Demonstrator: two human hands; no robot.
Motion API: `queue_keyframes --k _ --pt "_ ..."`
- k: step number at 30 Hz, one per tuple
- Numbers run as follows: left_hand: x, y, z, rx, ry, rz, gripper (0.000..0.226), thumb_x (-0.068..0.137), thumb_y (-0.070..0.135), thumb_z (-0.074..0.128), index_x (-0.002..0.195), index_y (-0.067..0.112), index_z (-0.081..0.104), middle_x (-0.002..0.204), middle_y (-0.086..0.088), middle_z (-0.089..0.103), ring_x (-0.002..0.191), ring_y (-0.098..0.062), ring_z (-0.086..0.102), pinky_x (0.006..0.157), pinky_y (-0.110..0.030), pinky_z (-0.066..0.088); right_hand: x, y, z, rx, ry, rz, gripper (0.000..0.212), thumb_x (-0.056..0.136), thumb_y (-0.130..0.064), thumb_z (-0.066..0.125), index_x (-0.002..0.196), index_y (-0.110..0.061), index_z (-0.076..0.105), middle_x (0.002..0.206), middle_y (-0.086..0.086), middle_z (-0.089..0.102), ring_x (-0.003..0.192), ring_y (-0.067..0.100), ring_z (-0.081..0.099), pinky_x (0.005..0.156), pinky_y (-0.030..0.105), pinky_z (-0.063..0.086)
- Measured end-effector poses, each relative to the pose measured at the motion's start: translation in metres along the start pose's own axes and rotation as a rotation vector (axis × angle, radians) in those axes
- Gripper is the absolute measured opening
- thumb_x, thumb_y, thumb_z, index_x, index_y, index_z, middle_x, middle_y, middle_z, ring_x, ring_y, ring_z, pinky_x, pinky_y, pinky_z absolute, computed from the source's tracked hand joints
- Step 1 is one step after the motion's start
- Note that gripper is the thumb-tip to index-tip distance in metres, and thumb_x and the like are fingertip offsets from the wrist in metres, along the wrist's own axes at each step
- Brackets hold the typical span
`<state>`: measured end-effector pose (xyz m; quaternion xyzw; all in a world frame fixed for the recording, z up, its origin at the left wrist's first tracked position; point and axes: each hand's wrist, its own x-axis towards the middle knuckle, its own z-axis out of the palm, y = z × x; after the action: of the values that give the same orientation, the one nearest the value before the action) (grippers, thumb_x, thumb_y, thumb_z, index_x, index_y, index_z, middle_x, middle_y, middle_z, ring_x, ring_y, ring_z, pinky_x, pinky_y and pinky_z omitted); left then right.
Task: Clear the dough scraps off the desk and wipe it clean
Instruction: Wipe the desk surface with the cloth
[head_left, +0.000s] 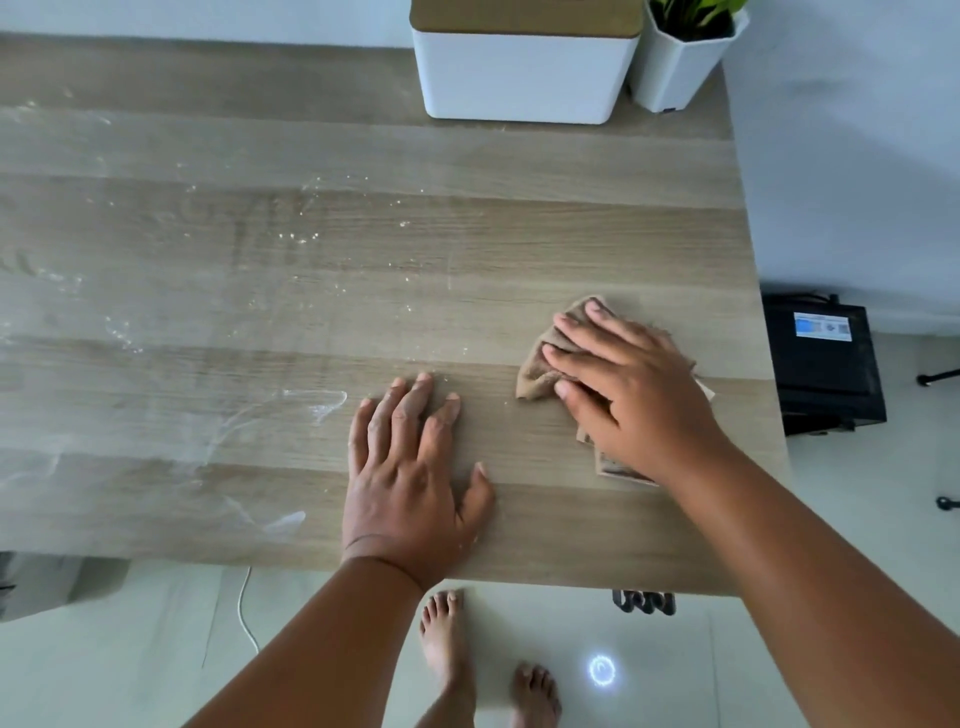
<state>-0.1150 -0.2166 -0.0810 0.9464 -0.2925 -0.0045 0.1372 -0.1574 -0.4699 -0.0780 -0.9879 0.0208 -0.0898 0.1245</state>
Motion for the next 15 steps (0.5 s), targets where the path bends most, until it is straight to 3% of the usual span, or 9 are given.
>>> queue_keyframes --k 4,7,11,15 --pt "0.001 0.001 0.001 0.000 0.003 -0.002 0.065 0.083 0.048 0.057 0.137 0.011 0.060 0.155 -0.012 0.046 0.150 -0.034 0.034 0.124 -0.057 0.021 0.025 -0.025 0.009 -0.008 0.084 0.283 0.033 0.098 -0.034 0.057 0.126 -0.023 0.072 0.152 0.000 0.055 0.147 0.029 0.043 0.114 0.052 0.037" --pt "0.000 0.000 0.000 0.006 -0.005 -0.005 0.065 0.084 0.048 0.056 0.138 0.012 0.059 0.156 -0.012 0.045 0.150 -0.034 0.034 0.125 -0.056 0.020 0.054 -0.051 0.017 -0.025 0.024 0.382 0.036 0.100 -0.038 0.051 0.133 -0.031 0.064 0.160 -0.001 0.046 0.152 0.033 0.031 0.119 0.053 0.029" --pt "0.000 0.001 0.000 0.013 -0.026 -0.007 0.067 0.084 0.050 0.054 0.139 0.012 0.058 0.157 -0.013 0.044 0.150 -0.035 0.032 0.125 -0.056 0.019 0.051 -0.070 0.027 -0.040 -0.073 0.107 0.040 0.102 -0.039 0.046 0.139 -0.031 0.061 0.162 0.002 0.043 0.154 0.038 0.028 0.120 0.057 0.027" --pt "0.000 0.001 -0.001 0.007 -0.021 -0.008 0.065 0.084 0.049 0.056 0.137 0.012 0.059 0.156 -0.013 0.044 0.150 -0.035 0.034 0.124 -0.057 0.021 0.009 -0.043 0.015 -0.047 -0.081 -0.055 0.042 0.103 -0.039 0.048 0.141 -0.029 0.062 0.159 0.001 0.047 0.153 0.030 0.034 0.122 0.054 0.027"
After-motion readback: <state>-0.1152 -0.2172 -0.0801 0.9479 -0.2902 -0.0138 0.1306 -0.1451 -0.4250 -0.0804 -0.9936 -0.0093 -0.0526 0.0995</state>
